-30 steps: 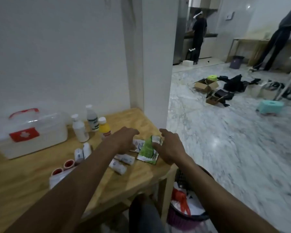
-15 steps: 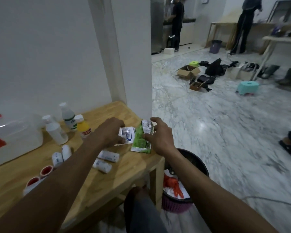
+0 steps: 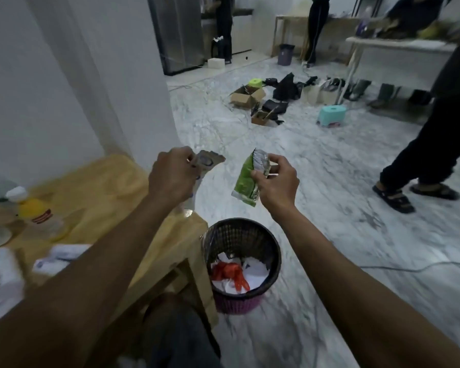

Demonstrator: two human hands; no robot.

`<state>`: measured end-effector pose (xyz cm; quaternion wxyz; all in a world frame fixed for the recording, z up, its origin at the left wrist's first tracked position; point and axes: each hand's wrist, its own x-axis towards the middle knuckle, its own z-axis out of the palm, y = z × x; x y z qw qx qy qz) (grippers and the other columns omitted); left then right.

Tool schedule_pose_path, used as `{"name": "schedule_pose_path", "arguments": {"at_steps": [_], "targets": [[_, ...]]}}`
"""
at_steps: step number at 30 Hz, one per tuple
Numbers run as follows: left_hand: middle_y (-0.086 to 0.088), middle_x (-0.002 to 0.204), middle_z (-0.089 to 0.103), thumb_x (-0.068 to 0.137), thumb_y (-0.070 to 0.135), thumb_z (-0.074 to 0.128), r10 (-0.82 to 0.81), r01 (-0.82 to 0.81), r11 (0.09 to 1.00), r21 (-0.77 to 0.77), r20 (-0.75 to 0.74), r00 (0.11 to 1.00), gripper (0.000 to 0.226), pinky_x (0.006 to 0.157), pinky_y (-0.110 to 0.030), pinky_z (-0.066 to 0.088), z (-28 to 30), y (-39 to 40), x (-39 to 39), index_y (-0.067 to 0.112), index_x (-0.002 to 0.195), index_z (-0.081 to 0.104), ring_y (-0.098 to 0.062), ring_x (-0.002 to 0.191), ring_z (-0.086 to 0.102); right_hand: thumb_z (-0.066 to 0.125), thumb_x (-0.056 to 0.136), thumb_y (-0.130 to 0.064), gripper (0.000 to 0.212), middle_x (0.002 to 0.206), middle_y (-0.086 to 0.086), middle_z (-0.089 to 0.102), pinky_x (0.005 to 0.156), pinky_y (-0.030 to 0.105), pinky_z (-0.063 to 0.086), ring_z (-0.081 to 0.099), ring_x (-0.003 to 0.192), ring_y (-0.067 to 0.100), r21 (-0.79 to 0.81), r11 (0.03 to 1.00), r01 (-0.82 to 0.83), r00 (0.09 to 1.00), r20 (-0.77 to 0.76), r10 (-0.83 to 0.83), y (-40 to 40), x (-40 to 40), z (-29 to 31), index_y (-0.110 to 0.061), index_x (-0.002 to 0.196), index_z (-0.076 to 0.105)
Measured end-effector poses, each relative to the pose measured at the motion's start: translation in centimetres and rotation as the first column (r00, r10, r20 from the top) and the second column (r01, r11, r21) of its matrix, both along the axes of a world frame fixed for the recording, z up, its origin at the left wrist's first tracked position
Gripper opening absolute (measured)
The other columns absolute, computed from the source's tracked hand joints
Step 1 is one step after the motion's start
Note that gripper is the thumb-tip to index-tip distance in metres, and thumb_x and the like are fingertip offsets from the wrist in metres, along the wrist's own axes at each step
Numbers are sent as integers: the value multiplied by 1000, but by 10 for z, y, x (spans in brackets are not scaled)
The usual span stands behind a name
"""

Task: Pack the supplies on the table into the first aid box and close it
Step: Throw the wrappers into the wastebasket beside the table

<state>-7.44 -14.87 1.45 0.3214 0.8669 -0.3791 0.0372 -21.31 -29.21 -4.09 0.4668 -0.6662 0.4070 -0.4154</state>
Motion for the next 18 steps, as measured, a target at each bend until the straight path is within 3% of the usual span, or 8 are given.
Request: {"name": "schedule_pose_path", "arguments": {"at_steps": [4, 9, 11, 14, 18], "targets": [[-13, 79, 65, 76, 11, 59, 2, -2, 1000, 2, -113, 994, 6, 63, -46, 55, -30, -52, -35, 12, 78, 64, -36, 73, 62, 77, 80, -15, 41, 93, 0, 64, 53, 8, 41, 65, 84, 19, 32, 997, 68, 997, -42, -66, -29, -21, -27, -23, 117, 62], [-12, 85, 63, 84, 14, 59, 34, -6, 993, 116, -249, 968, 5, 63, -43, 51, -102, -87, -64, 12, 83, 63, -35, 76, 59, 76, 80, -15, 41, 91, 4, 66, 68, 34, 57, 67, 83, 23, 109, 990, 86, 987, -145, -70, -45, -34, -82, -21, 117, 61], [-11, 87, 62, 85, 13, 59, 81, -32, 985, 171, -288, 954, 5, 61, -38, 46, -134, -91, -66, 12, 84, 64, -33, 75, 56, 76, 80, -14, 43, 93, 5, 67, 66, 32, 56, 67, 83, 23, 142, 986, 91, 981, -184, -64, -47, -35, -106, -20, 119, 61], [-10, 84, 64, 84, 9, 60, 159, -81, 967, 241, -323, 933, 8, 61, -37, 46, -175, -92, -62, 14, 78, 62, -31, 72, 55, 74, 83, -13, 44, 99, 5, 63, 56, 15, 42, 62, 88, 21, 201, 976, 81, 969, -245, -30, -49, -35, -137, -18, 124, 58], [-9, 82, 67, 84, 13, 66, 214, -119, 953, 280, -338, 917, 7, 63, -40, 55, -208, -94, -50, 15, 77, 66, -31, 75, 61, 73, 85, -11, 45, 109, 9, 64, 69, 24, 43, 59, 97, 22, 278, 958, 66, 952, -305, 23, -51, -23, -174, -18, 126, 57]]}}
